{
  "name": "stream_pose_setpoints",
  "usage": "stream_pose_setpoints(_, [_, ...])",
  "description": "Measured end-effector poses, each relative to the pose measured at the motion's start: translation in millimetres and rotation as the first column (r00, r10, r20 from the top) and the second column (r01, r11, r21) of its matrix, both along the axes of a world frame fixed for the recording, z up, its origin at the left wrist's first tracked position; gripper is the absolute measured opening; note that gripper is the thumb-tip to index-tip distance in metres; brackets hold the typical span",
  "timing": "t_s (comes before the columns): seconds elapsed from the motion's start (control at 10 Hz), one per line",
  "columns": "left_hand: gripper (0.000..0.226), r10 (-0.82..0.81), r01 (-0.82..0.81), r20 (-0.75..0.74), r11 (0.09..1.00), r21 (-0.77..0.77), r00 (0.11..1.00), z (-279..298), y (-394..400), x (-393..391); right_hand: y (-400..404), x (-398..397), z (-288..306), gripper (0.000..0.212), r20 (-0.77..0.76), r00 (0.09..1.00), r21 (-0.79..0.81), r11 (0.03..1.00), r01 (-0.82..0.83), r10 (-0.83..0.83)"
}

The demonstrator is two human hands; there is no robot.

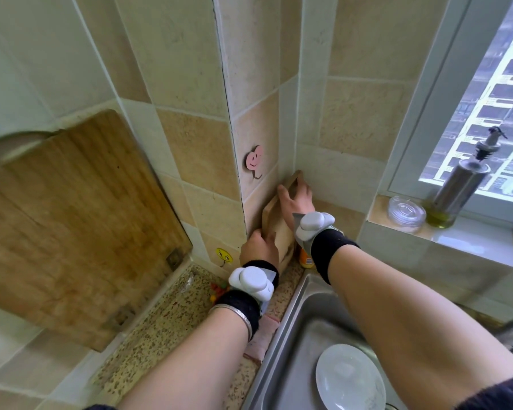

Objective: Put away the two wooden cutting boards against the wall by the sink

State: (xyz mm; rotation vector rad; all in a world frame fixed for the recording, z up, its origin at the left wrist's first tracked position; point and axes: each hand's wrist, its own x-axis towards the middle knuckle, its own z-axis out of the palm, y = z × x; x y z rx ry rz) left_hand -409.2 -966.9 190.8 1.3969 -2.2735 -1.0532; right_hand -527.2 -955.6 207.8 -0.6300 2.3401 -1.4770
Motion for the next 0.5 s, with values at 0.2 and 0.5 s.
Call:
stream_pose_setpoints(0.2, [0.043,-0.083,0.092,0.208,0.995,-0.035,0.975,5,3,15,-1,17,10,0.059,0.071,0.996,0.110,0.992,-0.060,0.053])
stream_pose_setpoints(0.5, [0.039,-0.008,0.009,0.096,1.000,-0.009,0.995,22,7,64,20,53,23,0.049,-0.019,0.999,0.088,0.996,-0.027,0.029])
